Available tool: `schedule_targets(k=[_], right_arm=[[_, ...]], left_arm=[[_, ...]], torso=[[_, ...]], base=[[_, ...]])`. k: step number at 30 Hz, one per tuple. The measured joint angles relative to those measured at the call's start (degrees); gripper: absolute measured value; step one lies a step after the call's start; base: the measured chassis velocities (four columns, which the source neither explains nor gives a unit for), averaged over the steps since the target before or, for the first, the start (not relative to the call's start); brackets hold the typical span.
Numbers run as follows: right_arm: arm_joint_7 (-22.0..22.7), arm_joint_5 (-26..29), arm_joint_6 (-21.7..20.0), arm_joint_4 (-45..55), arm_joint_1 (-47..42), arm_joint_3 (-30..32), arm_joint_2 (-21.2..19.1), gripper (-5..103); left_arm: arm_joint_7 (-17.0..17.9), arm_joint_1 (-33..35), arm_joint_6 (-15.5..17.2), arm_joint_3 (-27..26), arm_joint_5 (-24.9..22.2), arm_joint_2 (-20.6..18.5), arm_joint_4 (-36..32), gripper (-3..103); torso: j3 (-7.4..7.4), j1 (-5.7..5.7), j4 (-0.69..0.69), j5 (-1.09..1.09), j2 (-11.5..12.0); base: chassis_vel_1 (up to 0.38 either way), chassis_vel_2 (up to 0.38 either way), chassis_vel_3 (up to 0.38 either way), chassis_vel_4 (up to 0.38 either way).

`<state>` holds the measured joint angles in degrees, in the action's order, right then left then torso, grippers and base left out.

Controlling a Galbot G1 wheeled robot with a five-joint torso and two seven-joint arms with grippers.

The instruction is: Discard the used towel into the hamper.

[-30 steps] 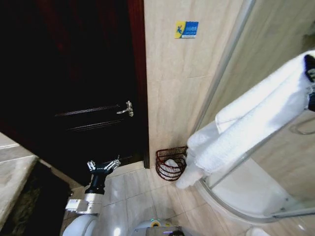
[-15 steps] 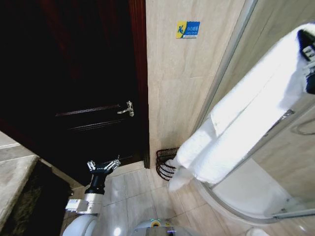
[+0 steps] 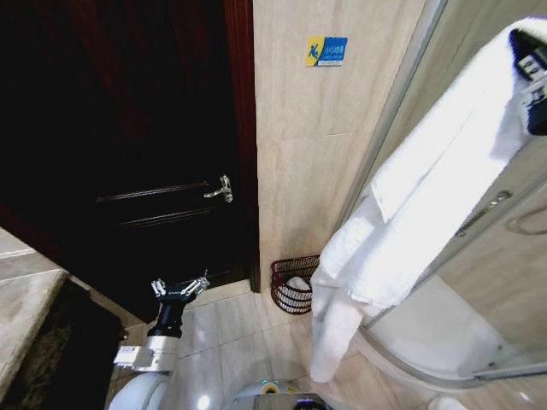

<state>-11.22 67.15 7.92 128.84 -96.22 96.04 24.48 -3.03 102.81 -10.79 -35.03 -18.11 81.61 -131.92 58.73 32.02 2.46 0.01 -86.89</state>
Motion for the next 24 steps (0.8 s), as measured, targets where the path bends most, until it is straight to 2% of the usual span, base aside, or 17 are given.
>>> schedule_targets(k=[9, 12, 17, 24], right_arm=[[-1.18, -0.66, 1.84, -4.59, -0.34, -0.56, -4.71, 2], [-1.59, -1.13, 2.68, -7.2, -0.72, -1.06, -7.98, 2], [-1.88, -1.45, 3.51, -9.35, -1.05, -1.9, -10.43, 2], [-1.56, 1.04, 4.19, -13.94, -1.21, -1.75, -13.57, 2]], left_arm=[[0.0, 0.0, 0.0, 0.0, 0.0, 0.0, 0.0, 100], [0.0, 0.0, 0.0, 0.0, 0.0, 0.0, 0.0, 100], [0.0, 0.0, 0.0, 0.0, 0.0, 0.0, 0.0, 100], [0.0, 0.0, 0.0, 0.0, 0.0, 0.0, 0.0, 100]], torso=[[0.0, 0.0, 0.0, 0.0, 0.0], [0.0, 0.0, 0.01, -0.02, 0.0], [0.0, 0.0, 0.01, -0.01, 0.0], [0.0, 0.0, 0.0, 0.02, 0.0]], base=[[0.0, 0.0, 0.0, 0.0], [0.0, 0.0, 0.0, 0.0], [0.0, 0.0, 0.0, 0.0], [0.0, 0.0, 0.0, 0.0]])
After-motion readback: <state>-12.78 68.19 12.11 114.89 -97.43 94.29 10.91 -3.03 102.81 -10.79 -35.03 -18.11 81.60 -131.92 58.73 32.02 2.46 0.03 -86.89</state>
